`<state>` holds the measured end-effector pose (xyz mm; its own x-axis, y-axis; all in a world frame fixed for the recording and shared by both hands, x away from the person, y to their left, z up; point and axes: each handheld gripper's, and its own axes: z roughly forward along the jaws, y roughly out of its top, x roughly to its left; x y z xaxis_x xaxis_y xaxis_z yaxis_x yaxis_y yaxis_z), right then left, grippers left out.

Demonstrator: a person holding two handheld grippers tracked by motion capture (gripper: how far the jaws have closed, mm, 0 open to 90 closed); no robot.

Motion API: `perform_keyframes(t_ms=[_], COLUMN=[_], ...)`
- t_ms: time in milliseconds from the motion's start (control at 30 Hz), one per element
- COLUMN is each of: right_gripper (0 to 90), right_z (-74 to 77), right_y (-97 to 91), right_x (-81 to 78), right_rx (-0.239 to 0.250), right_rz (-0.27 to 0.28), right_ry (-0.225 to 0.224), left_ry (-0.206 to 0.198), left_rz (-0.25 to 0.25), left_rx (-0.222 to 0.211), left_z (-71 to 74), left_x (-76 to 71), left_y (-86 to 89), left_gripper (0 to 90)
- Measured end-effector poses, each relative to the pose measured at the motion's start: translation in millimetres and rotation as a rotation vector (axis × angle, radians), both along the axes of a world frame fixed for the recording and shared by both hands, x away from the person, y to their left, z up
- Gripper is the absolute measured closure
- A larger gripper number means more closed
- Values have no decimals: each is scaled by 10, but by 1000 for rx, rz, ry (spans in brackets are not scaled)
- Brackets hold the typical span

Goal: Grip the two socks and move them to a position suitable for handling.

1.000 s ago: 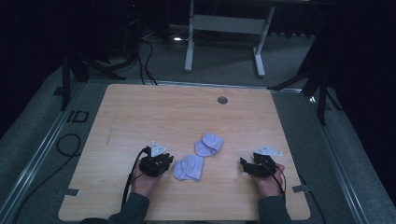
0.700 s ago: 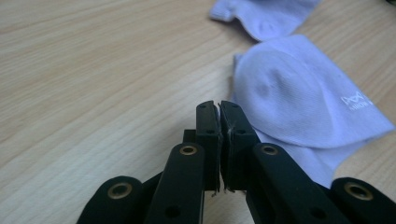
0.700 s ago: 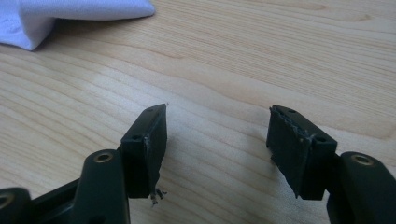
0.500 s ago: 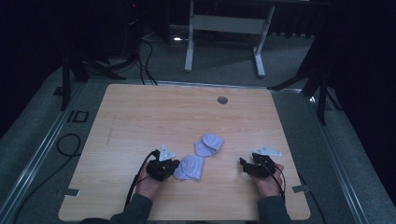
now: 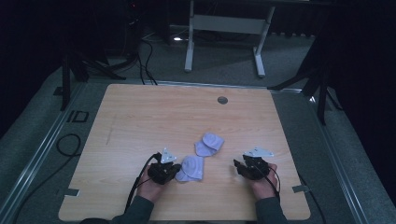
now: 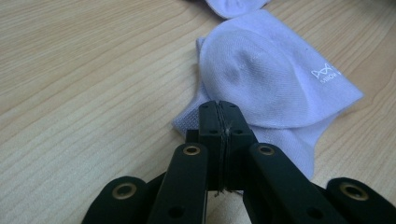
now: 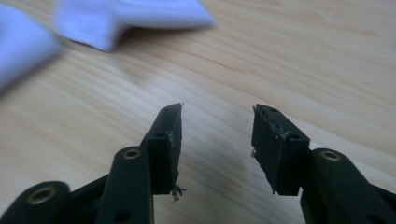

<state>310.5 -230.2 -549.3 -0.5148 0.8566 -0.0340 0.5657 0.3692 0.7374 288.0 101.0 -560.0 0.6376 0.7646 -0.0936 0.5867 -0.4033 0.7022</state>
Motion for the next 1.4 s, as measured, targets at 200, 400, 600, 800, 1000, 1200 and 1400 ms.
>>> perform_keyframes(t_ms=[200,400,600,800,1000,1200,1400], right_gripper=[586,615,654,720,757,713,664], right_z=[139,278,334,359,273,165,23], right_y=[222,582,896,1181,1410,1584,1678], right_x=[-66,-119,-132,-147,-152,-130,-72], right_rx=[10,-22,-39,-64,-93,-102,-127], right_rz=[89,234,344,424,465,494,486], right_ry=[-21,-39,-34,-30,-8,28,78], left_ry=[-8,-10,-4,2,11,16,19], left_rz=[10,14,19,18,22,29,34], left_rx=[-27,-25,-27,-21,-3,-11,-15], left_z=[30,67,52,29,9,3,1], left_x=[-28,-49,-43,-38,-33,-33,-34], left_y=[21,75,73,49,42,37,38], left_gripper=[885,887,887,887,890,891,891])
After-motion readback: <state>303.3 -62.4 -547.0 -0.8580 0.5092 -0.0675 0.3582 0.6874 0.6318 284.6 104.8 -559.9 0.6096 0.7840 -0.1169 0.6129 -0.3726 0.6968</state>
